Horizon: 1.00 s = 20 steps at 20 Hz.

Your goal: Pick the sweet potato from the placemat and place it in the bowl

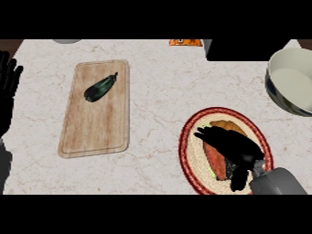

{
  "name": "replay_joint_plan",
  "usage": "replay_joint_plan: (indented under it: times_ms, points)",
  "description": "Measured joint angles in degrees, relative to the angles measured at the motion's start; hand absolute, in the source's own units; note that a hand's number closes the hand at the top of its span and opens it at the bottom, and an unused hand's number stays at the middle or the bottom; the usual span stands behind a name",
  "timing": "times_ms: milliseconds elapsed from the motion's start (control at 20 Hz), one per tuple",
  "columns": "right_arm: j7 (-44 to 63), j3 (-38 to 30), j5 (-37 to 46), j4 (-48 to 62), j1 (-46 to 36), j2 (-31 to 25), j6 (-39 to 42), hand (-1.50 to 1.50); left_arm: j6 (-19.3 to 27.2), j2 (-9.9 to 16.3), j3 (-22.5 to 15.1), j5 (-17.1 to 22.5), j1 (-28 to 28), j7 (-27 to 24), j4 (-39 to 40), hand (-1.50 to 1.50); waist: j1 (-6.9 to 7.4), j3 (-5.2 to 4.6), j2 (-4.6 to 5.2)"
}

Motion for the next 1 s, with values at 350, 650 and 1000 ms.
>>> replay_joint_plan:
  times_ms: [350, 650, 1000]
  points:
    - [-6.9, -2.2, 2.4, 6.6, -2.8, 1.2, -6.7, 1.5, 0.4, -1.2, -0.3, -1.3, -0.5, -0.8, 0.9, 0.0, 0.02, -0.19, -0.2]
    - [-9.8, -3.2, 4.6, 6.8, -2.8, 2.3, -9.5, 1.5, -1.1, -0.8, 0.9, -0.7, 0.0, -0.9, 1.1, 0.0, -0.08, -0.33, -0.26]
    - [-12.8, -18.1, 0.8, 8.6, 0.9, -11.0, -12.1, 1.5, -0.4, -0.1, 2.7, -0.6, 0.1, -0.4, 1.5, 0.0, -2.89, -0.26, -0.35]
